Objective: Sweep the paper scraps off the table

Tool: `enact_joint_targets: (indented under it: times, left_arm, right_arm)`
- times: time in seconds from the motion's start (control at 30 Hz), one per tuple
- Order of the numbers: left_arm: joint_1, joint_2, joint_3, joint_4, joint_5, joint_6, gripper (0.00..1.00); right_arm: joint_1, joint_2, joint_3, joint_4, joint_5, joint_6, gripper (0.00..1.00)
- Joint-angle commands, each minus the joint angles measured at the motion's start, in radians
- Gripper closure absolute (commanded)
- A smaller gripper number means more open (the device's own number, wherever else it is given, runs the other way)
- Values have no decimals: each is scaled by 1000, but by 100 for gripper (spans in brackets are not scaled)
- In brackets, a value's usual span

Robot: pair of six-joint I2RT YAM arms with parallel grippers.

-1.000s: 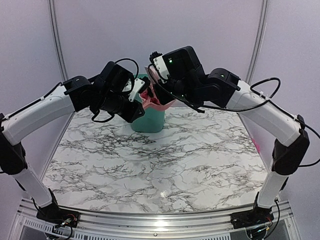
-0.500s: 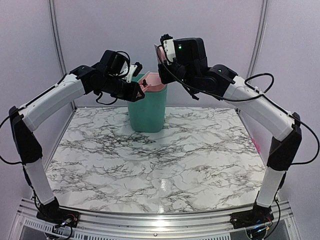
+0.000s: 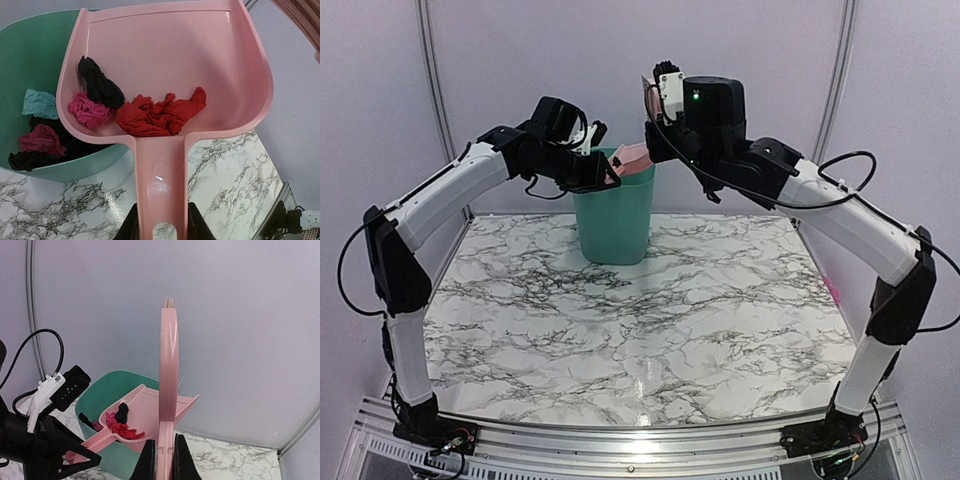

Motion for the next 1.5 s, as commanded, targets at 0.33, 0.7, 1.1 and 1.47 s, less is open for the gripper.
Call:
enact_joint_targets:
  times: [0.33,0.7,1.1,1.47]
  left_arm:
    - [32,32,52,62,73,-135,100]
    - [48,-23,-12,192,120,-342,100]
    - [104,-112,-243,717,284,-828,100]
    - [113,-74,-314,1071,318,-1292,100]
  right_arm:
    - [-5,-139,-118,160,38,16,100]
    - [-4,-224,-214,185,44,62,100]
    - [-5,-281,-278,222,70,55,100]
    - [-6,-305,-311,203,71,70,100]
